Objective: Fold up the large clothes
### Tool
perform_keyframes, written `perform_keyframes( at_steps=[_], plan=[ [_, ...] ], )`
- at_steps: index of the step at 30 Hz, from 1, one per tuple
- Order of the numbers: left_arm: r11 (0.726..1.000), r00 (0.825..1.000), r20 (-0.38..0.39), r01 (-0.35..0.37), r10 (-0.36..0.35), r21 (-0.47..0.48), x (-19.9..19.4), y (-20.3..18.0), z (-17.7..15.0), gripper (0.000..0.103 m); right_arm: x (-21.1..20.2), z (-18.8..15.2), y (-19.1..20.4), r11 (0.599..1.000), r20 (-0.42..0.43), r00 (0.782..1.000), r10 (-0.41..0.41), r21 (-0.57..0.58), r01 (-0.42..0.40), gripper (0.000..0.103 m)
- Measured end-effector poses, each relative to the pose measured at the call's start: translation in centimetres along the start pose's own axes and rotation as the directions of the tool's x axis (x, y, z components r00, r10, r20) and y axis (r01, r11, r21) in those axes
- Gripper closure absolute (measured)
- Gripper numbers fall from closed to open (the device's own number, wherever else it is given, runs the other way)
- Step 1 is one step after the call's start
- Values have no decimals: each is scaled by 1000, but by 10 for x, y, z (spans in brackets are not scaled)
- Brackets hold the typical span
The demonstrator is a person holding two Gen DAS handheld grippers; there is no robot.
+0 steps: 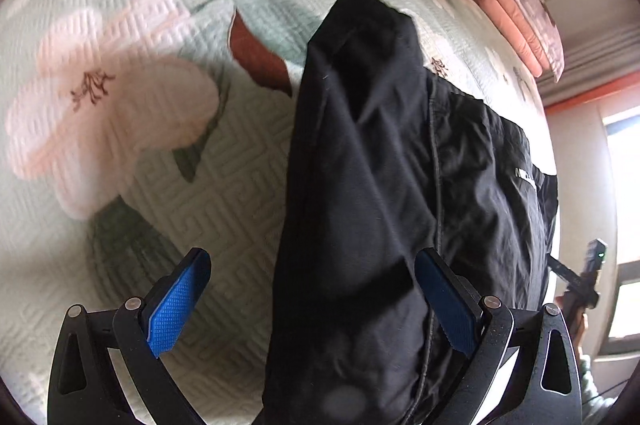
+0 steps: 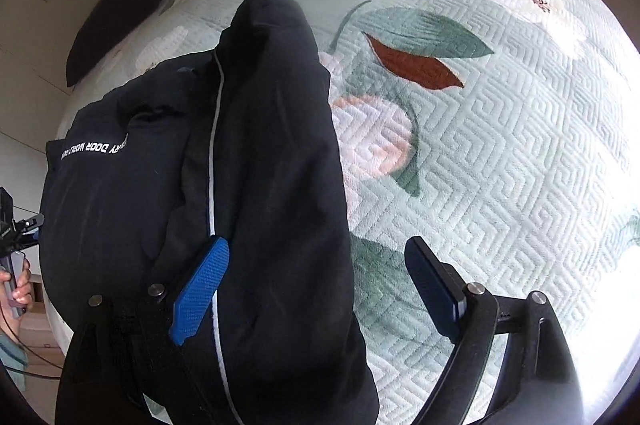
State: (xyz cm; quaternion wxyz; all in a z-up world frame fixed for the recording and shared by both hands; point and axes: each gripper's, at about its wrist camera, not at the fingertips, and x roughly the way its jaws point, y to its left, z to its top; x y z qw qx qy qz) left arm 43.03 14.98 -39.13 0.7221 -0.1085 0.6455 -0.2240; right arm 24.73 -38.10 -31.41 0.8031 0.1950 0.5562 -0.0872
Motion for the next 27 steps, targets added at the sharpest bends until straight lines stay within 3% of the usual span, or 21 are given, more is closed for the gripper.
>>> perform_keyframes(
  at_steps=[6, 19, 21, 23, 24, 25, 27],
  plan=[
    [994, 991, -82, 109, -109, -6, 29, 2, -3, 1, 20, 8, -16, 992, -54, 992, 118, 61, -115, 0],
    [973, 968, -104, 227, -230, -42, 52, 16, -2, 1, 50, 21, -29, 962, -77, 961, 267, 81, -261, 0],
    [960, 953, -122, 274, -279, -58, 54, 18, -1, 1, 47, 21, -28, 947, -88, 944, 319, 77, -312, 0],
    [938, 928, -138, 337, -346, -83, 57, 22, 4, 1, 50, 22, -20, 919, -118, 911, 395, 64, -390, 5],
    [914, 902, -152, 389, -403, -111, 61, 22, 3, 1, 54, 21, -15, 907, -136, 897, 421, 59, -417, 9],
    [908, 894, -164, 402, -418, -121, 66, 21, 2, 1, 58, 20, -11, 901, -151, 888, 434, 49, -432, 9],
    [921, 904, -177, 381, -390, -86, 73, 15, 1, 1, 64, 22, -6, 901, -151, 889, 433, 34, -433, 9]
  ],
)
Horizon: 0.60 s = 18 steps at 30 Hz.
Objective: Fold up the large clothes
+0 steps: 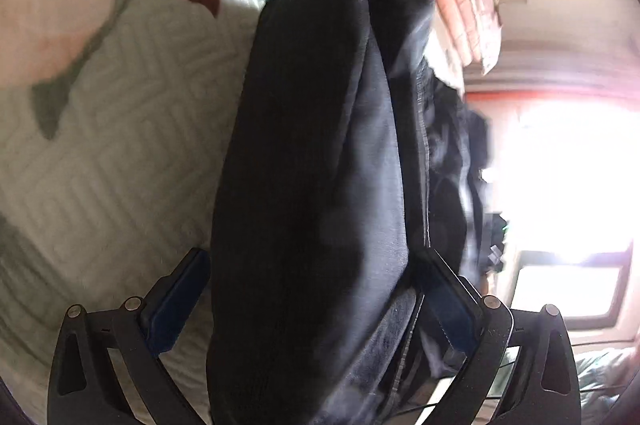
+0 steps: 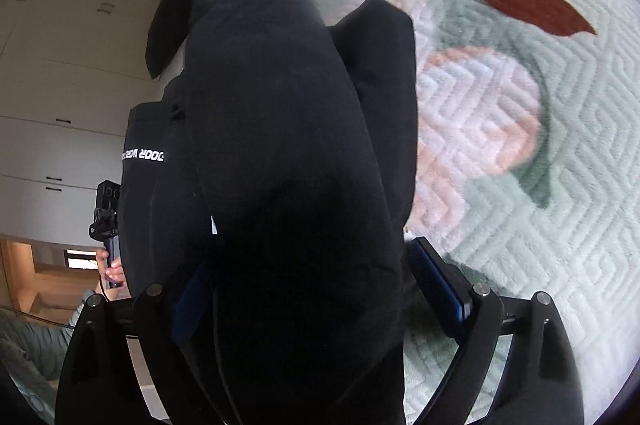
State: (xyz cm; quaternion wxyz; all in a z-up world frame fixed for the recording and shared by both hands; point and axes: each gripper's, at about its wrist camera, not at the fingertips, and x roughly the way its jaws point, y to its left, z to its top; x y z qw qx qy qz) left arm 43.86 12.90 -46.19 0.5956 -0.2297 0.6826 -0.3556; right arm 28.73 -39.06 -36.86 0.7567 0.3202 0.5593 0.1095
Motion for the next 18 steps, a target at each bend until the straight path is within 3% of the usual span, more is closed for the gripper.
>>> perform_keyframes(
  at_steps=[3, 4, 5, 7, 9, 12, 15, 18],
  plan=[
    [998, 998, 25, 58, -58, -30, 6, 0, 5, 2, 5, 8, -1, 998, 14, 999, 52, 25, -53, 9],
    [996, 996, 31, 81, -79, -46, 8, 1, 5, 7, 8, 12, -1, 997, 17, 997, 71, 29, -72, 9],
    [990, 992, 39, 121, -119, -66, 10, 3, 5, 23, 12, 14, 1, 995, 18, 996, 91, 33, -92, 9],
    [992, 993, 59, 104, -100, -69, 6, 6, 6, 31, 14, 11, 6, 995, 23, 995, 93, 20, -94, 15],
    [995, 993, 81, 84, -80, -51, 4, 6, 0, 41, 13, 7, 8, 998, 38, 997, 66, 2, -66, 29],
    [992, 987, 119, 115, -108, -52, -2, 7, -8, 53, 5, 0, 5, 995, 72, 993, 95, 19, -97, 53],
    [992, 981, 150, 125, -120, -23, -9, -7, -19, 58, -3, -3, 21, 997, 95, 992, 81, -15, -80, 60],
    [980, 961, 195, 196, -195, 12, -36, -20, -32, 59, -13, -9, 37, 988, 119, 981, 151, -52, -146, 63]
  ],
)
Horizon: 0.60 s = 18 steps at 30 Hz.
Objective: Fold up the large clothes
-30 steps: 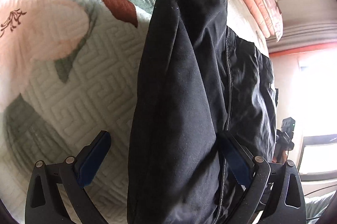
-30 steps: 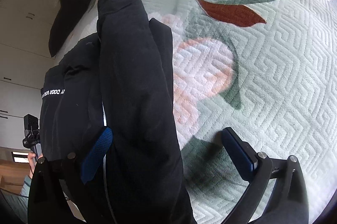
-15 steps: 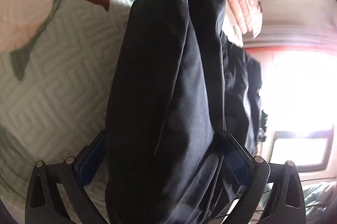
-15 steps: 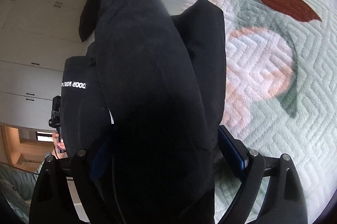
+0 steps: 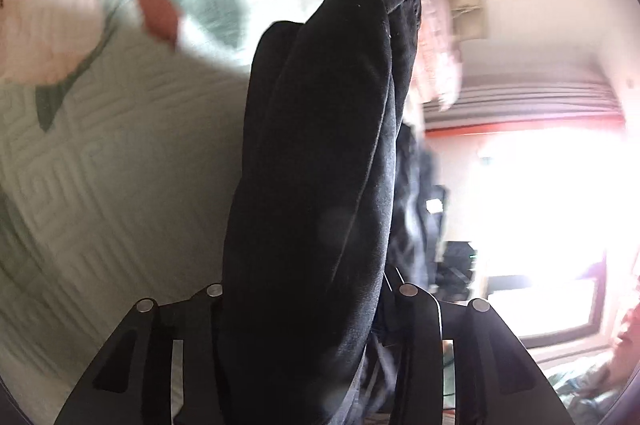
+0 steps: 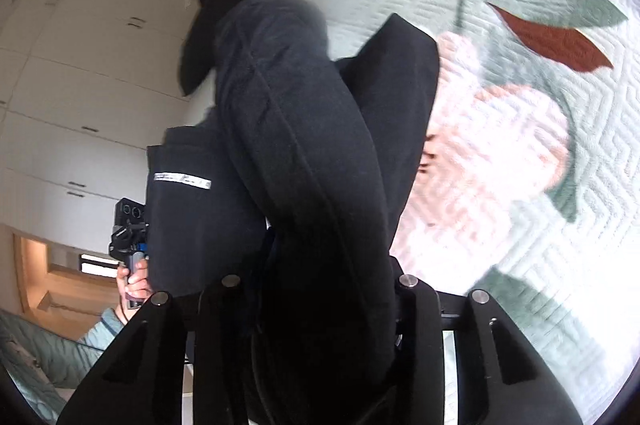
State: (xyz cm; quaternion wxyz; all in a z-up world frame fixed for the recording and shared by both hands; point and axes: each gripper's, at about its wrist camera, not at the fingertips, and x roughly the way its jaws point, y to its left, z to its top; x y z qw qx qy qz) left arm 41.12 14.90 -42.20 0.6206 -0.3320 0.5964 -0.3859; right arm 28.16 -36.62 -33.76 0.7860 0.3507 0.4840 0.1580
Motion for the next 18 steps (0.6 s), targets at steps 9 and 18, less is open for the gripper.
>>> perform_keyframes(
  at_steps=[9, 18],
  plan=[
    [979, 988, 113, 79, -102, 190, -59, -103, -56, 60, -26, -30, 79, 992, 34, 999, 11, -127, -7, 67],
    [958, 977, 141, 119, -160, 263, -156, -140, -109, 60, -86, -90, 179, 979, 91, 995, -29, -197, 47, 67]
  ],
)
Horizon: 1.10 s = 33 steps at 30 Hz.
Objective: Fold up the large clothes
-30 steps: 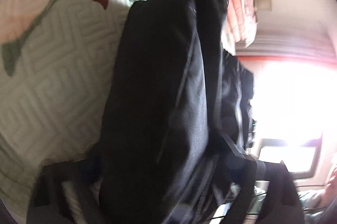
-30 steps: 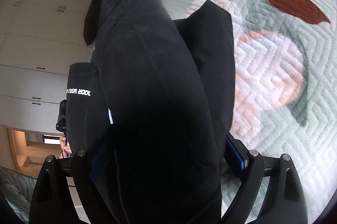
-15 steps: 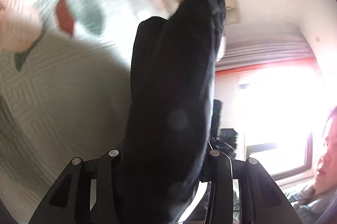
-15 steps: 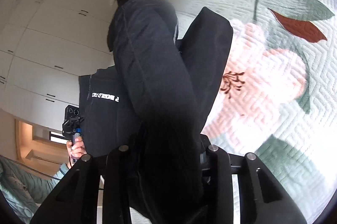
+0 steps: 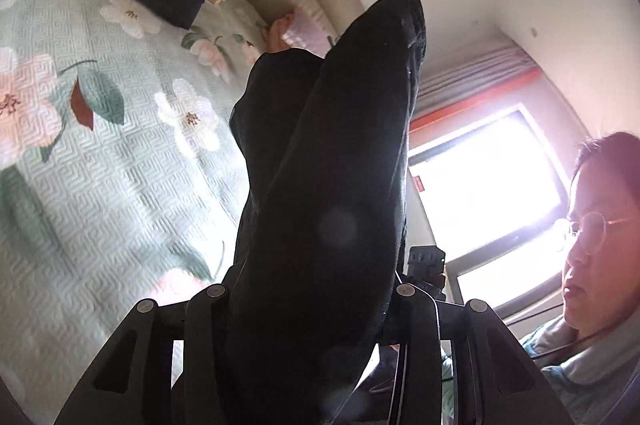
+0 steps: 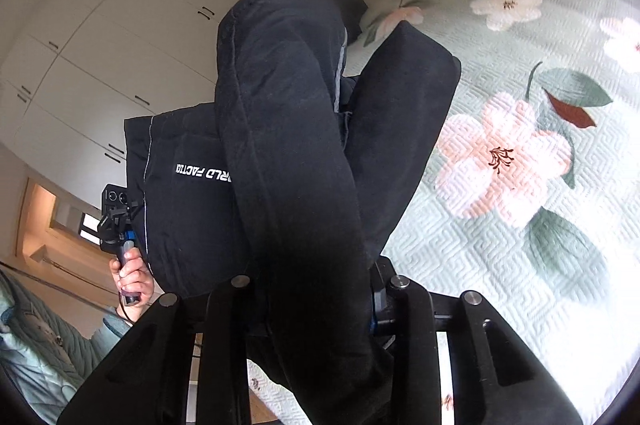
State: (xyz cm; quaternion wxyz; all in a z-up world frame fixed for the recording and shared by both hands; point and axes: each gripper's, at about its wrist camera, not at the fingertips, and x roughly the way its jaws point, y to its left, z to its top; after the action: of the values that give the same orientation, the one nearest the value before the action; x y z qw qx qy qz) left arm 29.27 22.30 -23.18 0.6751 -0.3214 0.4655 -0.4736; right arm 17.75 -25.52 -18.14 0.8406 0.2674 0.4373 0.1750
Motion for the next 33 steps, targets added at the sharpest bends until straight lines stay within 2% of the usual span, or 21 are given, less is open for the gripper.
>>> perform_keyframes(
  at_steps=[3, 7, 11, 12, 14, 16, 17, 18, 19, 20, 21, 22, 23, 25, 26, 27, 29, 30, 31, 32, 33],
  plan=[
    [1000, 1000, -24, -6, 6, 18, -22, -7, -19, 60, -2, -23, 33, 999, -5, 999, -36, -15, 36, 67],
    [1000, 998, -62, -4, 5, 10, -46, -1, -48, 60, 3, -57, 40, 998, -14, 998, -54, 28, 54, 67],
    [999, 995, -94, -32, 31, -5, -56, 23, -70, 60, 37, -84, 16, 992, -36, 997, -67, 108, 70, 67],
    [998, 994, -101, -48, 44, -31, -55, 43, -76, 60, 48, -86, 13, 989, -45, 997, -69, 131, 75, 67],
    [993, 991, -113, -83, 74, -81, -53, 79, -87, 60, 83, -99, -18, 975, -79, 993, -83, 200, 98, 67],
    [973, 986, -116, -143, 124, -183, -51, 129, -96, 59, 115, -110, -49, 955, -117, 988, -96, 269, 124, 67],
    [949, 974, -130, -212, 186, -234, -51, 158, -101, 58, 129, -113, -59, 942, -129, 982, -137, 289, 170, 64],
    [910, 955, -133, -295, 267, -291, -56, 189, -106, 58, 134, -116, -75, 922, -130, 975, -182, 323, 215, 53],
    [883, 956, -118, -295, 270, -366, -66, 217, -114, 58, 134, -120, -94, 896, -128, 976, -174, 390, 211, 48],
    [852, 968, -78, -249, 240, -461, -81, 244, -123, 55, 131, -124, -109, 870, -114, 981, -156, 455, 191, 41],
    [824, 979, -32, -188, 202, -535, -95, 260, -133, 53, 124, -128, -122, 842, -95, 984, -150, 509, 178, 41],
    [818, 980, -18, -177, 200, -547, -106, 263, -137, 52, 115, -129, -128, 826, -91, 982, -167, 531, 190, 41],
    [834, 972, -26, -213, 232, -509, -115, 254, -137, 50, 107, -129, -128, 819, -96, 975, -200, 530, 220, 41],
    [852, 948, -52, -306, 314, -424, -124, 228, -132, 49, 92, -126, -120, 814, -113, 953, -280, 498, 298, 39],
    [861, 931, -73, -358, 356, -362, -127, 207, -124, 49, 83, -123, -108, 811, -122, 931, -345, 460, 361, 39],
    [867, 920, -74, -389, 385, -311, -129, 190, -116, 49, 68, -105, -94, 805, -122, 904, -410, 418, 422, 39],
    [871, 899, -51, -434, 434, -232, -131, 161, -101, 48, 55, -90, -63, 779, -88, 840, -536, 331, 532, 39],
    [873, 886, -37, -462, 462, -155, -128, 134, -90, 47, 54, -80, -38, 773, -54, 809, -586, 263, 577, 39],
    [873, 879, -29, -475, 475, -110, -127, 118, -86, 39, 56, -78, -12, 771, -13, 786, -618, 184, 609, 39],
    [865, 866, -21, -501, 500, -39, -116, 96, -79, 28, 64, -79, 13, 761, 23, 764, -645, 103, 640, 36],
    [863, 863, -30, -505, 505, -4, -105, 84, -75, 25, 65, -87, 39, 756, 45, 755, -655, 31, 654, 34]
  ],
)
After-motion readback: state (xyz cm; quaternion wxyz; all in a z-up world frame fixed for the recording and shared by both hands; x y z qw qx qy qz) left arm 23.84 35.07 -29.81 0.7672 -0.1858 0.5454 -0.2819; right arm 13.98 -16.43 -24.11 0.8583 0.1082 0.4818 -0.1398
